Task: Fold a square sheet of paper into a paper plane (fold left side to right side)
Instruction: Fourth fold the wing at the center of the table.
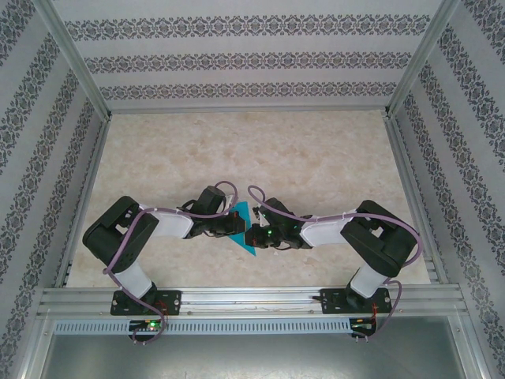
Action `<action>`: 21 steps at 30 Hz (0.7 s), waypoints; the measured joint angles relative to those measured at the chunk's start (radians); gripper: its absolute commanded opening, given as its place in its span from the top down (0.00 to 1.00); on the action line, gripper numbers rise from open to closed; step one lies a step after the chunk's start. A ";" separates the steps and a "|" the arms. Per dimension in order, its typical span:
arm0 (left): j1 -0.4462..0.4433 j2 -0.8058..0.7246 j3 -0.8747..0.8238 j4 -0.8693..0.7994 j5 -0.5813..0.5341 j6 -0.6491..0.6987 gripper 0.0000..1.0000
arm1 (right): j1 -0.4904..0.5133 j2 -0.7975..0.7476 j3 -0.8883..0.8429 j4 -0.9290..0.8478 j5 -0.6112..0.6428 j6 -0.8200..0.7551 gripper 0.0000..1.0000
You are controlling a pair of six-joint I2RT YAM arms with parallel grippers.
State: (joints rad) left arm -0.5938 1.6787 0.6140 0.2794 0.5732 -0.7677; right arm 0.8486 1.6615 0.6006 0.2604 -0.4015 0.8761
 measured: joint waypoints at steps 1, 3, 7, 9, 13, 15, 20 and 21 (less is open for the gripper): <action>0.000 0.001 0.000 0.000 0.000 0.000 0.96 | 0.000 0.000 0.001 -0.002 0.001 -0.004 1.00; 0.003 0.004 0.002 0.003 0.004 0.000 0.95 | 0.000 0.000 0.003 -0.006 0.000 -0.012 1.00; 0.014 0.018 0.012 0.006 0.025 0.001 0.95 | 0.000 0.000 0.006 -0.014 0.000 -0.019 1.00; 0.022 0.024 0.015 0.005 0.042 0.001 0.95 | 0.000 0.002 0.008 -0.015 0.000 -0.019 1.00; 0.048 0.037 0.028 0.005 0.060 0.008 0.95 | 0.000 0.004 0.013 -0.022 -0.003 -0.020 1.00; 0.064 0.047 0.040 0.005 0.064 0.013 0.95 | 0.000 0.004 0.013 -0.024 -0.003 -0.020 1.00; 0.099 0.074 0.072 0.003 0.066 0.032 0.95 | 0.000 0.004 0.014 -0.025 -0.003 -0.020 1.00; 0.105 0.079 0.078 0.002 0.070 0.034 0.95 | 0.000 0.004 0.014 -0.025 -0.003 -0.020 1.00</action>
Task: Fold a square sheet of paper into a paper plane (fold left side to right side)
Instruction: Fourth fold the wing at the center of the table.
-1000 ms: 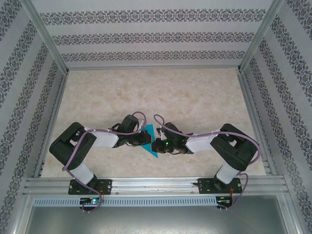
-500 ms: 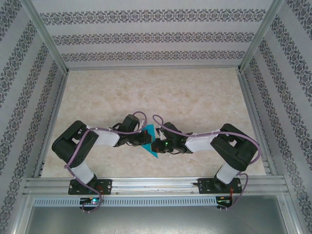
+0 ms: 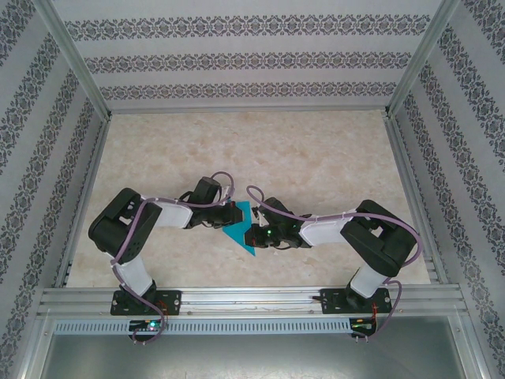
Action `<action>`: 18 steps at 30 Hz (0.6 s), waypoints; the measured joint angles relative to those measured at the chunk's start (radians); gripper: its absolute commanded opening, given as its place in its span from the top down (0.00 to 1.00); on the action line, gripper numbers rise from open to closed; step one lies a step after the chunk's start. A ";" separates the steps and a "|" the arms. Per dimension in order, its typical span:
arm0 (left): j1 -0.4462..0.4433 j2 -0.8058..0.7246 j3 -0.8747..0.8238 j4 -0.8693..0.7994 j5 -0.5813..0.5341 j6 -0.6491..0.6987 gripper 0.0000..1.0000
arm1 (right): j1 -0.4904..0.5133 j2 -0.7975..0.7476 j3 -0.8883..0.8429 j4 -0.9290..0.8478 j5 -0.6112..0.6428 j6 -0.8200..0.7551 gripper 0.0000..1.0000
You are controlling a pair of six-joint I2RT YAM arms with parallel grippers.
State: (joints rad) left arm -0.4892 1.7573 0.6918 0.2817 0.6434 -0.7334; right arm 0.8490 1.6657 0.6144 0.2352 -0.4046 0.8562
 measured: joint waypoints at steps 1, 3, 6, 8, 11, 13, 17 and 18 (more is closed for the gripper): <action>0.005 0.004 0.005 0.000 0.005 0.002 0.95 | 0.000 0.000 0.000 0.000 0.000 0.000 1.00; 0.012 0.012 0.011 -0.001 0.016 0.005 0.95 | 0.000 0.000 0.000 0.000 0.000 0.000 1.00; 0.025 0.024 0.020 -0.002 0.036 0.014 0.95 | 0.000 0.000 0.000 0.001 0.000 0.000 1.00; 0.040 0.033 0.027 -0.002 0.050 0.019 0.95 | 0.000 0.000 0.000 0.001 0.000 0.000 1.00; 0.069 0.043 0.040 -0.004 0.057 0.030 0.95 | 0.000 0.000 0.000 0.001 0.000 0.000 1.00; 0.090 0.051 0.053 -0.009 0.056 0.042 0.95 | 0.000 0.000 0.000 0.001 0.000 0.000 1.00; 0.129 0.069 0.087 -0.028 0.049 0.072 0.95 | 0.000 0.000 0.000 0.001 0.000 0.000 1.00; 0.136 0.073 0.094 -0.034 0.049 0.077 0.95 | 0.000 0.000 0.000 0.001 0.000 0.000 1.00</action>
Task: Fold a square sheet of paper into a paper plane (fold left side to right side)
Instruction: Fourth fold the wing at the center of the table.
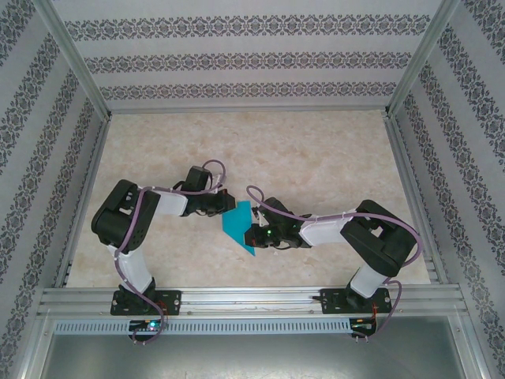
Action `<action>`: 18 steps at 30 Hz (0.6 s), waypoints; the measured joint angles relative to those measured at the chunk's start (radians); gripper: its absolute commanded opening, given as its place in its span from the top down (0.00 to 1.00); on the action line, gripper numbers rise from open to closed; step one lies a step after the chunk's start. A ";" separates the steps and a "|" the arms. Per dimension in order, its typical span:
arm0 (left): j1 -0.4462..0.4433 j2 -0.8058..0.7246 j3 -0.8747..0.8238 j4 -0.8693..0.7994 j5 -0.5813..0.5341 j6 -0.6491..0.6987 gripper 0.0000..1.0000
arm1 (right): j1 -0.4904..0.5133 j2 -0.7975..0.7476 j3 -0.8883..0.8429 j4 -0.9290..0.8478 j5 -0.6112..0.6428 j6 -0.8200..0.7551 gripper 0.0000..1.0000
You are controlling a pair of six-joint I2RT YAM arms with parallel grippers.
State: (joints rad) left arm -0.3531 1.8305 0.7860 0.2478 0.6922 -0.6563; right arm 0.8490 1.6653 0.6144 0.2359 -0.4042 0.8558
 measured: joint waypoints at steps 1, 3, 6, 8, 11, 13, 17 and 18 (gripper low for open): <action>0.006 0.005 0.007 -0.005 0.001 0.004 0.95 | 0.000 0.000 0.000 0.000 0.000 0.000 1.00; 0.015 0.014 0.022 -0.016 0.010 0.011 0.95 | 0.000 0.000 0.000 0.000 0.000 0.000 1.00; 0.023 0.033 0.046 -0.034 0.030 0.022 0.94 | 0.000 0.000 0.000 0.001 0.000 0.000 1.00; 0.028 0.045 0.065 -0.047 0.042 0.027 0.94 | 0.000 0.000 0.000 0.002 0.000 0.000 1.00; 0.040 0.062 0.101 -0.083 0.046 0.042 0.94 | 0.000 0.000 0.000 0.003 0.000 0.000 1.00; 0.057 0.074 0.136 -0.100 0.019 0.060 0.94 | 0.000 -0.002 -0.002 0.002 -0.002 0.000 1.00; 0.105 0.077 0.195 -0.127 -0.027 0.091 0.94 | 0.000 -0.016 -0.016 -0.001 -0.008 0.001 1.00; 0.113 0.072 0.202 -0.132 -0.037 0.099 0.94 | 0.000 -0.020 -0.020 -0.001 -0.009 0.001 1.00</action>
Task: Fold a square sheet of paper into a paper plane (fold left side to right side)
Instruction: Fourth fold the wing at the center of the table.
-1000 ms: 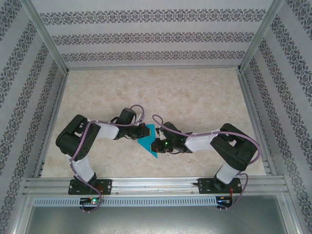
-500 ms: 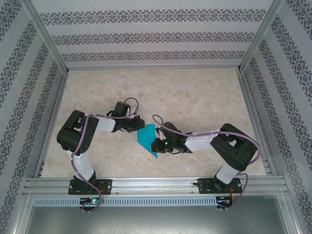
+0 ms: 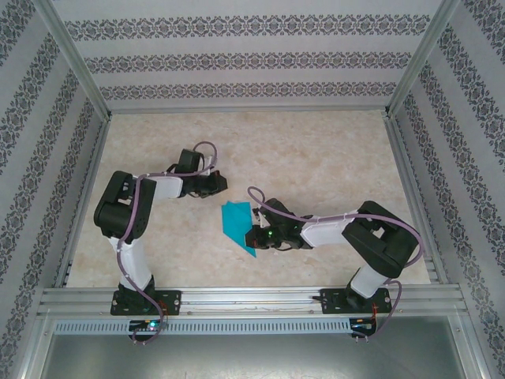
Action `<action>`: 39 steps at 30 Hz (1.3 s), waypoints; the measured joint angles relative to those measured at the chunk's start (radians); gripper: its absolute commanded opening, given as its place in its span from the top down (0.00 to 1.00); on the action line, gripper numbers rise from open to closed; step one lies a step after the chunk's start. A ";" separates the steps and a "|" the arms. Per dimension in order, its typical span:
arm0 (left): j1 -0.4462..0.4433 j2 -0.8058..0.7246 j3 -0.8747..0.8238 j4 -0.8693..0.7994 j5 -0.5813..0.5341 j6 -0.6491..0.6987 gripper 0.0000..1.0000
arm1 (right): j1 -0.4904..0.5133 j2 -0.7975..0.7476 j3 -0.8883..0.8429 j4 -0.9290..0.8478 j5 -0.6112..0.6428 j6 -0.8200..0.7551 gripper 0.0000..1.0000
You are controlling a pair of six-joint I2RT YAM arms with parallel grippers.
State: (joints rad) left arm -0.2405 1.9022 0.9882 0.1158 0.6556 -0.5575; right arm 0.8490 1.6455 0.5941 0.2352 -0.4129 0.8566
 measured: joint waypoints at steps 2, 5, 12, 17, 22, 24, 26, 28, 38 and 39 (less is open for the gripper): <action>0.002 -0.024 -0.002 -0.012 -0.010 0.010 0.94 | 0.000 -0.007 -0.008 0.000 -0.003 0.000 1.00; 0.000 -0.097 -0.038 -0.023 -0.009 0.018 0.94 | -0.003 -0.018 -0.019 0.000 -0.003 0.000 1.00; -0.065 -0.288 -0.225 0.010 0.035 -0.004 0.94 | -0.023 -0.037 -0.040 -0.005 -0.020 0.000 1.00; -0.188 -0.280 -0.298 0.062 0.068 -0.055 0.94 | -0.029 -0.040 -0.041 -0.011 -0.024 0.000 1.00; -0.266 -0.189 -0.285 0.125 0.078 -0.085 0.94 | -0.029 -0.040 -0.041 -0.011 -0.024 0.000 1.00; -0.277 -0.143 -0.277 0.140 0.076 -0.096 0.95 | -0.029 -0.040 -0.041 -0.011 -0.024 0.000 1.00; -0.277 -0.117 -0.277 0.152 0.078 -0.105 0.95 | -0.029 -0.040 -0.041 -0.011 -0.024 0.000 1.00; -0.277 -0.116 -0.276 0.158 0.071 -0.109 0.94 | -0.029 -0.041 -0.041 -0.011 -0.024 0.000 1.00; -0.278 -0.116 -0.288 0.180 0.066 -0.109 0.95 | -0.034 -0.061 -0.041 -0.040 -0.022 0.000 1.00; -0.278 -0.116 -0.291 0.185 0.067 -0.109 0.95 | -0.036 -0.064 -0.040 -0.047 -0.022 -0.001 1.00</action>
State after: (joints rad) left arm -0.5182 1.7863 0.6975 0.3012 0.7223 -0.6666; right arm 0.8131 1.5818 0.5541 0.1879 -0.4351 0.8558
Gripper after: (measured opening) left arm 0.055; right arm 0.042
